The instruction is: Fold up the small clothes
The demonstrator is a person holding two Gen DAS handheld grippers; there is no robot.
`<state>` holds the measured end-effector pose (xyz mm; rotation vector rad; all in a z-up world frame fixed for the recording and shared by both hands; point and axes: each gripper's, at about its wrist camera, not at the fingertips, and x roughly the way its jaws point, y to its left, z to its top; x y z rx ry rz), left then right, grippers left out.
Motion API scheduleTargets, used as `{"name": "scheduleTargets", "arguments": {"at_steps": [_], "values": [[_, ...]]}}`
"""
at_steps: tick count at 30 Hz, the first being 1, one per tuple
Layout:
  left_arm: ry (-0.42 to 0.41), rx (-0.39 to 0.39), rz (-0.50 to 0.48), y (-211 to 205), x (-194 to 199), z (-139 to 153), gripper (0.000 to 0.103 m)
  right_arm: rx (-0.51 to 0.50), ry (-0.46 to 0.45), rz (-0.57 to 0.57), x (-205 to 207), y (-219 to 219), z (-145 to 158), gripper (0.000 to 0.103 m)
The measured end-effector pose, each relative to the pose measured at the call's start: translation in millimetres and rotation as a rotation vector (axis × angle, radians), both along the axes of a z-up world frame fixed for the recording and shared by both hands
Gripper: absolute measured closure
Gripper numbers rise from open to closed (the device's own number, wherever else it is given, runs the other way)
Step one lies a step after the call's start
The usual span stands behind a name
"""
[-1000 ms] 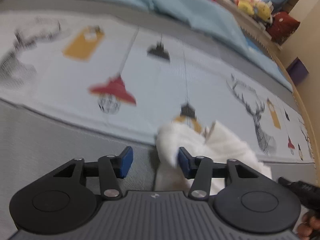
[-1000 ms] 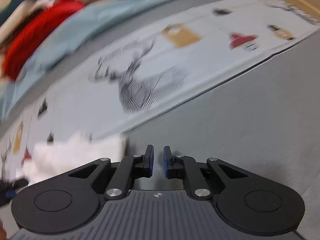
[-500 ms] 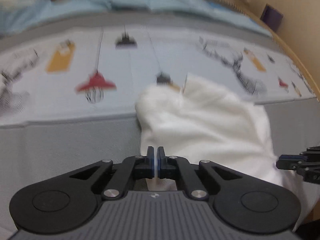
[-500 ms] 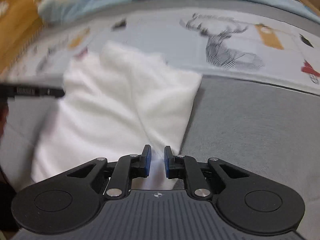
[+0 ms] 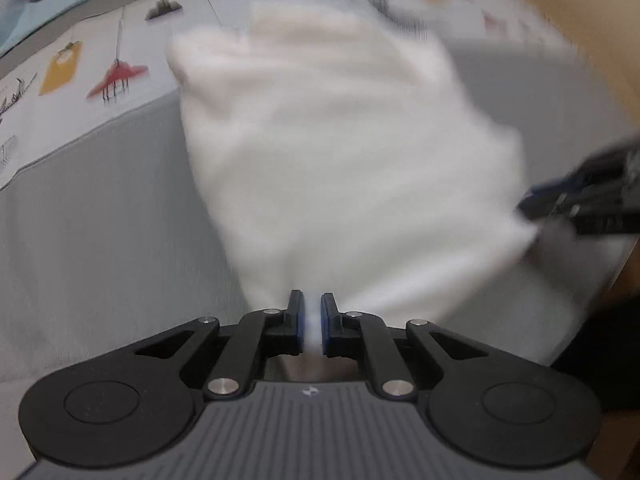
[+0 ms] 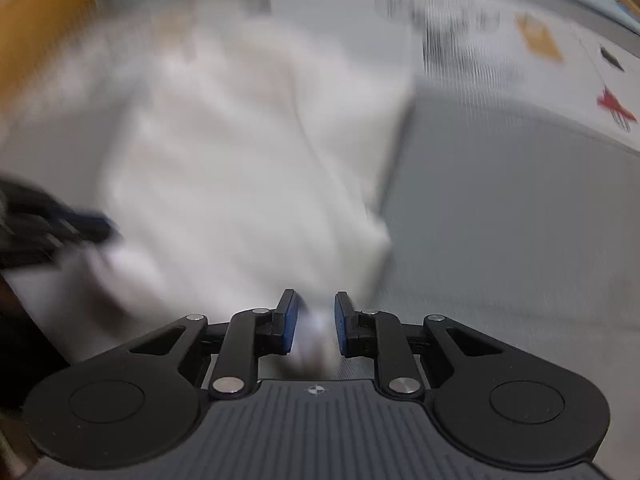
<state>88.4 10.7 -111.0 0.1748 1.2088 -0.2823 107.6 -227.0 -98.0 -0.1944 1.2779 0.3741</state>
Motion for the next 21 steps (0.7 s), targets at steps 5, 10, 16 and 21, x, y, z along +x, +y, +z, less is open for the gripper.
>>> {"name": "scheduleTargets", "arguments": {"at_steps": [5, 10, 16, 21], "values": [[-0.174, -0.009, 0.126, -4, -35, 53, 0.034, 0.173, -0.214, -0.166, -17, -8, 55, 0.061], [-0.338, -0.017, 0.214, -17, -72, 101, 0.023, 0.232, -0.446, -0.193, -70, -3, 104, 0.037], [-0.47, -0.039, 0.301, -32, -126, 138, 0.019, 0.238, -0.62, -0.256, -134, -4, 137, 0.017], [-0.44, -0.102, 0.395, -34, -154, 132, 0.019, 0.21, -0.626, -0.266, -168, -2, 140, 0.013]]}}
